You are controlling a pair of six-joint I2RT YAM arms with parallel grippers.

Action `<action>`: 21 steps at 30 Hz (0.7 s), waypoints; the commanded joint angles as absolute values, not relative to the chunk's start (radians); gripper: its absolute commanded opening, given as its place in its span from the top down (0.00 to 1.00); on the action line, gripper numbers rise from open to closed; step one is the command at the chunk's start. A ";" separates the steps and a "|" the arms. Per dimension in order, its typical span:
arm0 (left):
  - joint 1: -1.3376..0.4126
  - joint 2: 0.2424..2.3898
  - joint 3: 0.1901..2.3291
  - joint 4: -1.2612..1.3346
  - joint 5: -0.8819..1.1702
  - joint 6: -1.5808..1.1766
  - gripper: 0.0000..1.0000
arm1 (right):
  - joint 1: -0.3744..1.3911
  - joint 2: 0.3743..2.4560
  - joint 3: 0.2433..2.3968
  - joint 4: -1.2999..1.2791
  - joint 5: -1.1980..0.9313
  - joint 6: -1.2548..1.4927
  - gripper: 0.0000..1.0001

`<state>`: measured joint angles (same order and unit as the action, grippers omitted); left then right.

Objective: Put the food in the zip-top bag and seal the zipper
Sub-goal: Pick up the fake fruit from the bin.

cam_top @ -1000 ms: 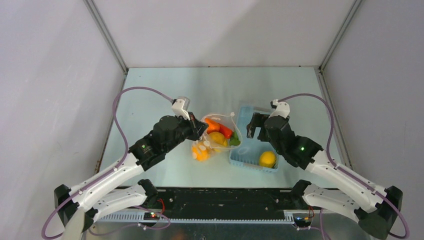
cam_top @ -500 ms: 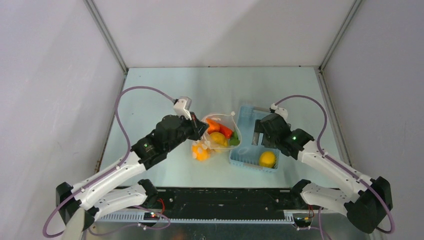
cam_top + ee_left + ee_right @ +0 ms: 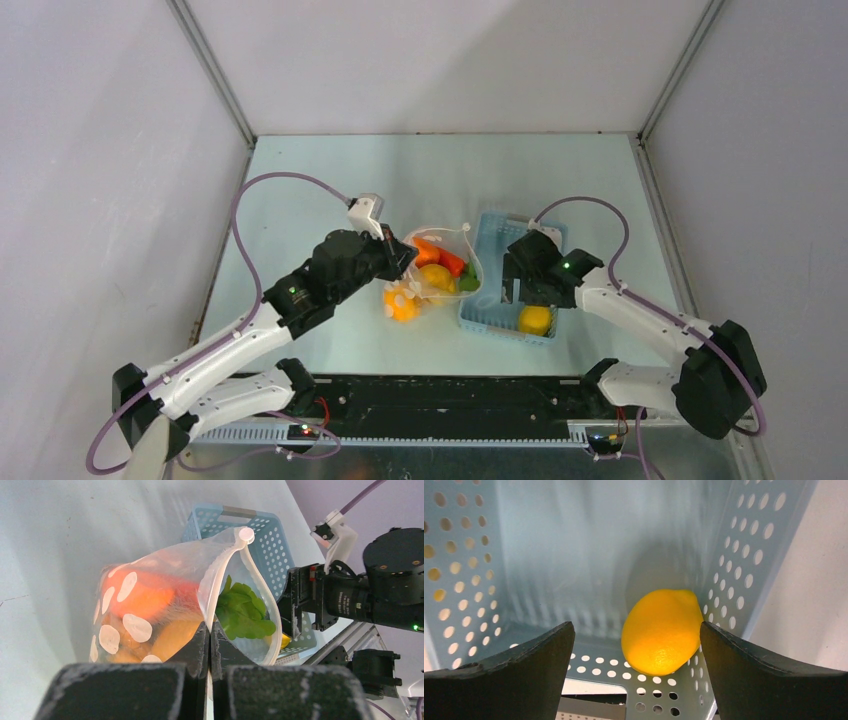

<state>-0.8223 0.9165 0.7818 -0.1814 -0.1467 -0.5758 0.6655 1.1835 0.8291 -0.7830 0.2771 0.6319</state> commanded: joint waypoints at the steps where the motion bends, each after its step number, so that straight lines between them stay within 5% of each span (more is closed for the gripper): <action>1: -0.819 0.921 0.814 -0.156 -0.146 -0.570 1.00 | 0.663 1.215 0.867 -0.819 0.262 0.663 0.01; 21: -0.817 0.916 0.831 -0.166 -0.159 -0.543 1.00 | 0.680 1.359 0.867 -0.825 0.242 0.709 0.05</action>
<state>-0.8223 0.9165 0.7818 -0.1818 -0.1471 -0.5671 0.6678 1.3354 0.8330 -0.8211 0.2481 0.6827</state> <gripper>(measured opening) 0.006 0.963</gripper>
